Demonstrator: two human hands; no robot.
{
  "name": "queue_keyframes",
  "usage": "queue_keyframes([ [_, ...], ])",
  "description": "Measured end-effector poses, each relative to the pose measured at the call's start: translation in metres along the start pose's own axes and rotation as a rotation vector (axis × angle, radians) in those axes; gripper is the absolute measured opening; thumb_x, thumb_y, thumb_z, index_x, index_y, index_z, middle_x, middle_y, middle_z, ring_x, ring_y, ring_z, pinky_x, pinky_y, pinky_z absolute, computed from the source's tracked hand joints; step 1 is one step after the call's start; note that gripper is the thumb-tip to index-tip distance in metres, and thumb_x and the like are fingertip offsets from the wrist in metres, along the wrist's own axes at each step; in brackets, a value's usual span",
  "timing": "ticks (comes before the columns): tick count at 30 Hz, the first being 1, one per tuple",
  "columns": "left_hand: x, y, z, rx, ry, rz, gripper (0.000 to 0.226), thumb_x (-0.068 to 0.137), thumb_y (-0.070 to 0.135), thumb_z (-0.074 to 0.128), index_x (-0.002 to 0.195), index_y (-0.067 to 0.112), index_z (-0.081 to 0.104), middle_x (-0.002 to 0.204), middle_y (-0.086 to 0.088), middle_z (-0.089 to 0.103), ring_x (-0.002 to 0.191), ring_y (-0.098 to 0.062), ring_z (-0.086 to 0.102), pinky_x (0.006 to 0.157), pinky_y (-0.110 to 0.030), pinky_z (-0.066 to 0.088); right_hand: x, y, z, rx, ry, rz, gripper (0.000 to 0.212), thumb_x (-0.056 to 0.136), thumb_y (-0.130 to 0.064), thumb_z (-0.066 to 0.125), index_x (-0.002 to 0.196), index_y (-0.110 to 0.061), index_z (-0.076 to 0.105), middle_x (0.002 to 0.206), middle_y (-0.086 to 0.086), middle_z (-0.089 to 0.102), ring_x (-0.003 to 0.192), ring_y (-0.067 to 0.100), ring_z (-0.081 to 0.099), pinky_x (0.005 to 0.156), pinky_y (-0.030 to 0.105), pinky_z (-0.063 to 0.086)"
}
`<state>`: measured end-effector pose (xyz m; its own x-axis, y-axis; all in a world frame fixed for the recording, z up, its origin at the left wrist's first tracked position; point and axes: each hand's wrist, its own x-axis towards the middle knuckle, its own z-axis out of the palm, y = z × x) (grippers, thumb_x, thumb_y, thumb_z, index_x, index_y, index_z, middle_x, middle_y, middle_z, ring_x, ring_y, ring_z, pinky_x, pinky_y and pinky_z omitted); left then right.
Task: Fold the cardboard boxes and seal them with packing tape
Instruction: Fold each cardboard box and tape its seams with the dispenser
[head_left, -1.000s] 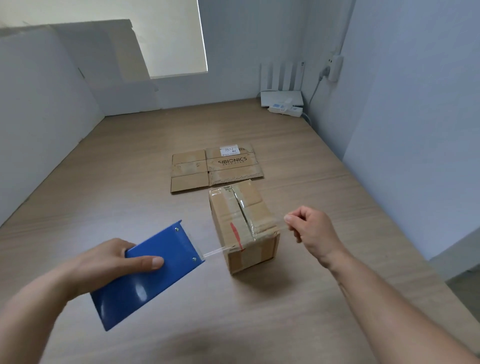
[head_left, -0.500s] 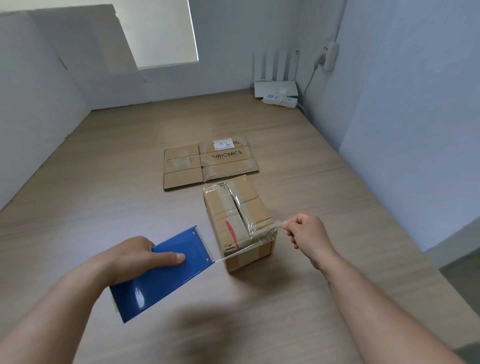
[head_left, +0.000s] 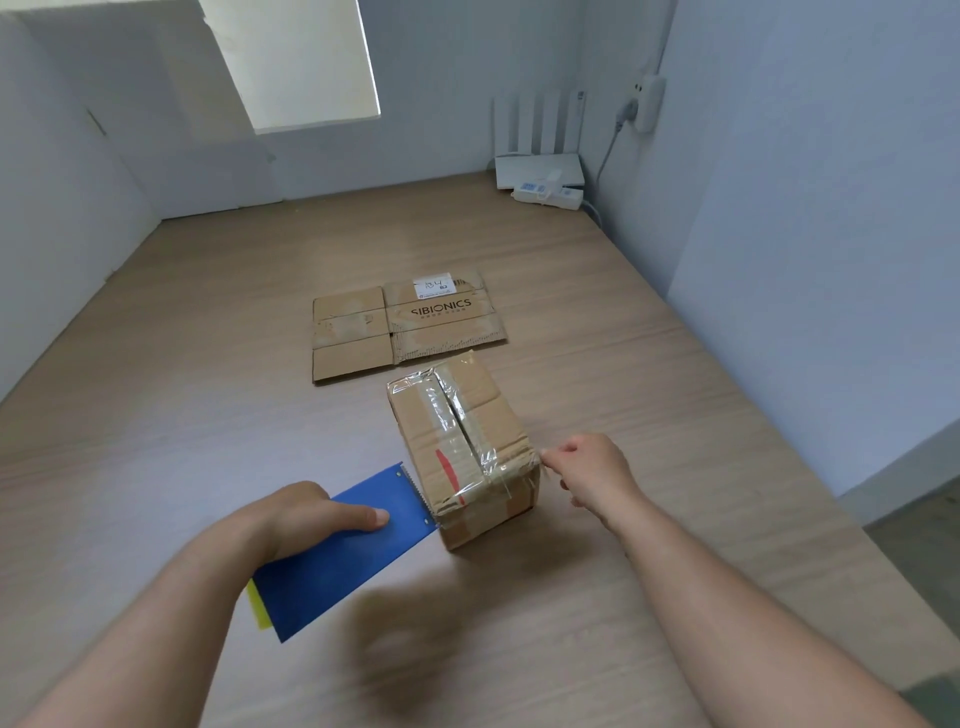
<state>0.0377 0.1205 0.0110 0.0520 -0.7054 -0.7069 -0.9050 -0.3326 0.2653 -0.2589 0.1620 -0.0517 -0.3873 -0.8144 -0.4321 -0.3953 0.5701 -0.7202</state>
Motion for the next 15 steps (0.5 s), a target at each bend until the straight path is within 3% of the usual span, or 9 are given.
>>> queue_keyframes([
  [2, 0.000, 0.000, 0.000, 0.018, 0.008, -0.001, 0.068, 0.047, 0.076, 0.071, 0.081, 0.018, 0.071, 0.077, 0.000, 0.072, 0.069, -0.015, 0.069, 0.060, -0.027, 0.043, -0.002, 0.004, 0.000, -0.175, 0.103, 0.011, 0.041, 0.085, -0.034, 0.063, 0.121, -0.015, 0.060, 0.124, 0.007, 0.061, 0.114, 0.027, 0.056, 0.087, 0.034, 0.044],
  [3, 0.000, 0.000, 0.001, 0.026, 0.010, -0.002, 0.067, 0.049, 0.076, 0.072, 0.082, 0.018, 0.070, 0.078, 0.000, 0.071, 0.070, -0.015, 0.069, 0.060, -0.027, 0.043, -0.005, 0.003, 0.001, -0.130, 0.147, -0.022, 0.039, 0.086, -0.034, 0.062, 0.121, -0.016, 0.060, 0.125, 0.005, 0.060, 0.116, 0.025, 0.054, 0.088, 0.032, 0.043],
  [5, 0.000, -0.001, 0.002, 0.025, 0.012, -0.002, 0.067, 0.050, 0.076, 0.071, 0.083, 0.017, 0.070, 0.080, -0.001, 0.071, 0.071, -0.016, 0.069, 0.062, -0.027, 0.045, -0.013, -0.003, 0.006, -0.059, 0.230, -0.157, 0.020, 0.088, -0.038, 0.059, 0.096, -0.021, 0.065, 0.103, 0.001, 0.066, 0.100, 0.023, 0.059, 0.074, 0.029, 0.042],
  [7, 0.000, -0.001, 0.003, 0.013, 0.012, -0.005, 0.065, 0.054, 0.075, 0.071, 0.084, 0.017, 0.070, 0.081, -0.001, 0.071, 0.072, -0.016, 0.069, 0.064, -0.027, 0.046, -0.018, -0.007, 0.016, -0.127, 0.238, -0.248, 0.023, 0.086, -0.046, 0.059, 0.080, -0.023, 0.059, 0.088, -0.003, 0.061, 0.088, 0.019, 0.056, 0.069, 0.029, 0.039],
  [9, -0.002, -0.002, 0.004, 0.002, 0.023, -0.009, 0.061, 0.059, 0.073, 0.071, 0.084, 0.017, 0.070, 0.081, -0.001, 0.071, 0.073, -0.017, 0.069, 0.065, -0.027, 0.047, -0.021, -0.010, 0.025, -0.124, 0.210, -0.261, 0.024, 0.085, -0.042, 0.063, 0.079, -0.020, 0.056, 0.087, -0.002, 0.058, 0.085, 0.018, 0.053, 0.068, 0.029, 0.037],
  [11, -0.007, -0.007, 0.002, -0.028, 0.023, -0.020, 0.061, 0.059, 0.072, 0.072, 0.084, 0.017, 0.071, 0.078, -0.001, 0.072, 0.072, -0.018, 0.070, 0.067, -0.028, 0.048, -0.018, -0.011, 0.027, 0.028, 0.174, -0.221, 0.022, 0.084, -0.033, 0.067, 0.078, -0.014, 0.057, 0.083, 0.001, 0.061, 0.081, 0.020, 0.054, 0.066, 0.029, 0.036],
  [15, -0.025, -0.018, -0.013, -0.101, -0.082, -0.050, 0.072, 0.043, 0.072, 0.075, 0.087, 0.016, 0.075, 0.075, -0.001, 0.075, 0.070, -0.020, 0.073, 0.071, -0.029, 0.051, -0.012, -0.011, 0.025, 0.192, 0.146, -0.184, 0.021, 0.082, -0.022, 0.071, 0.070, -0.013, 0.057, 0.071, 0.001, 0.061, 0.072, 0.019, 0.054, 0.069, 0.033, 0.043],
])
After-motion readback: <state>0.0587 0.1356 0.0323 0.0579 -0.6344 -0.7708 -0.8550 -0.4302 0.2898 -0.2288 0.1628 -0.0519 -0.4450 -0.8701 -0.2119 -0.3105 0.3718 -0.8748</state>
